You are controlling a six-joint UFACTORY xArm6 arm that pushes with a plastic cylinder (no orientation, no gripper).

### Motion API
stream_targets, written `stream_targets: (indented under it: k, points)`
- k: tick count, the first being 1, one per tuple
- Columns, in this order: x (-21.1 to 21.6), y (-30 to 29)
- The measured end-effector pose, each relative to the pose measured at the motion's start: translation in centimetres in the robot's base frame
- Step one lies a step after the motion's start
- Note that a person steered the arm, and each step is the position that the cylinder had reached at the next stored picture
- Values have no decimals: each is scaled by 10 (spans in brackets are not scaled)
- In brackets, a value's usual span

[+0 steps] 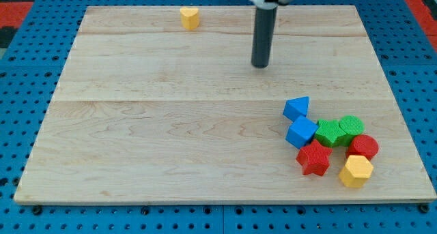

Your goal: Push the yellow heart slightly down

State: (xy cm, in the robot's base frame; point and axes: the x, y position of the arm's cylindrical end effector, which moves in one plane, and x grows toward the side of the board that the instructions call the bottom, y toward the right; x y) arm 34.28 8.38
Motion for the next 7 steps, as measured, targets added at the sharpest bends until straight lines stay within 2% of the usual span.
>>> stream_targets:
  k: [2,4,6,7]
  points:
    - [-88,18]
    - [-150,-92]
    - [-149,-155]
    - [-129,-139]
